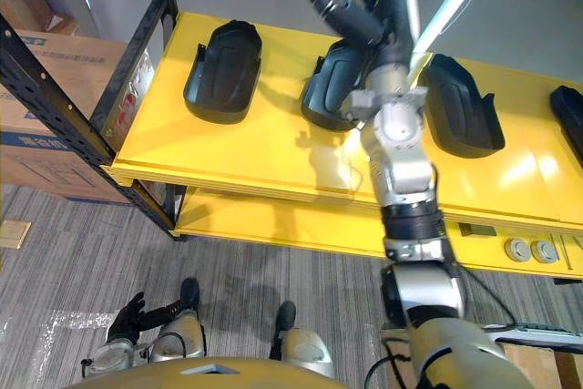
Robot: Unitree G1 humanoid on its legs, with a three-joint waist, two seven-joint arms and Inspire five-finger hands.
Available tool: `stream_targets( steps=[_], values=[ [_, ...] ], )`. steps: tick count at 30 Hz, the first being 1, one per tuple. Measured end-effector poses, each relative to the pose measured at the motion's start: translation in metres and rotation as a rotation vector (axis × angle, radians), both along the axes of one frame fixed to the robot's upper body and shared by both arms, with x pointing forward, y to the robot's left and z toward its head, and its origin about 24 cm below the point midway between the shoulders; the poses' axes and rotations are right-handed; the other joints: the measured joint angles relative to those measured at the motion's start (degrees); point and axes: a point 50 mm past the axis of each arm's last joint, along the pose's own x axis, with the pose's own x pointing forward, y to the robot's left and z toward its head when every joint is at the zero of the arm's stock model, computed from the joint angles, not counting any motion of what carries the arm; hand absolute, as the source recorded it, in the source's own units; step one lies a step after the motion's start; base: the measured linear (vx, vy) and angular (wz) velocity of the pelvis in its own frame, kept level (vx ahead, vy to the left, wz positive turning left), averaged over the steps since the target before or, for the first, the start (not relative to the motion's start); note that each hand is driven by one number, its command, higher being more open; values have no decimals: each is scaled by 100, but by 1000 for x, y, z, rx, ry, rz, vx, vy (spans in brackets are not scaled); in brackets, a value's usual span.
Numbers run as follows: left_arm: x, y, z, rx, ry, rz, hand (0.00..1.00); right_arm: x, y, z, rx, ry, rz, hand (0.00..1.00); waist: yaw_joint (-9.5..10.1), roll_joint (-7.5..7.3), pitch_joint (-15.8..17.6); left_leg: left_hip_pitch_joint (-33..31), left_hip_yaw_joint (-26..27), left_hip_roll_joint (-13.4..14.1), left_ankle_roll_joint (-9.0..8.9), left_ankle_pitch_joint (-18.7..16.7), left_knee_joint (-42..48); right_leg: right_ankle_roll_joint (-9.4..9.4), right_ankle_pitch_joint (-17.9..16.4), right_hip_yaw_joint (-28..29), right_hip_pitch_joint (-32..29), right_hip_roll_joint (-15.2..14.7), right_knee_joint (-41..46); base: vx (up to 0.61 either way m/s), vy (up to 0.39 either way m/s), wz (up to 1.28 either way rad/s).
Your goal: Walk over and take three plastic housings, then place them on the shelf
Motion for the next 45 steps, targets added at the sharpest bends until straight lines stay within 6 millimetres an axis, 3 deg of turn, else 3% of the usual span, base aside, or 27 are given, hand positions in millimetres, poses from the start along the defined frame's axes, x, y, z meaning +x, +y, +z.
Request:
stream_targets(
  steps=[5, 14, 25, 35, 45],
  values=[
    [-1, 1, 0, 12, 2, 12, 100, -3, 20, -19, 64, 46, 22, 100, -9, -5, -4, 6, 16, -1, -3, -3, 0, 19, 14, 18, -7, -4, -2, -1, -1, -1],
    [-3, 1, -1, 19, 8, 20, 100, -10, 59, -30, 50, 29, 110, 100, -5, -5, -6, 1, 33, -4, -50, -37, 2, -11, 18, 34, -9, 0, -30, 11, -3, 0],
    [-4, 1, -1, 33, 16, 28, 100, -23, 89, -62, 30, 128, 209, 100, -18, -2, -8, -1, 80, 0, -66, -63, 4, -18, 14, 79, -52, 1, -15, 3, -3, -1],
    [-5, -2, -3, 42, 29, 23, 100, -37, 93, -101, 102, 276, 162, 100, -30, 90, -47, -13, 132, -21, -59, -75, 6, 9, -8, 122, -85, -22, -19, -1, -1, -2],
    [-6, -9, -5, 34, 42, 23, 100, -45, 104, -115, 132, 338, 179, 100, -33, 288, -98, -9, 134, -25, -70, -105, 21, 10, -9, 107, -52, -19, -83, 0, 0, 0]
  ],
)
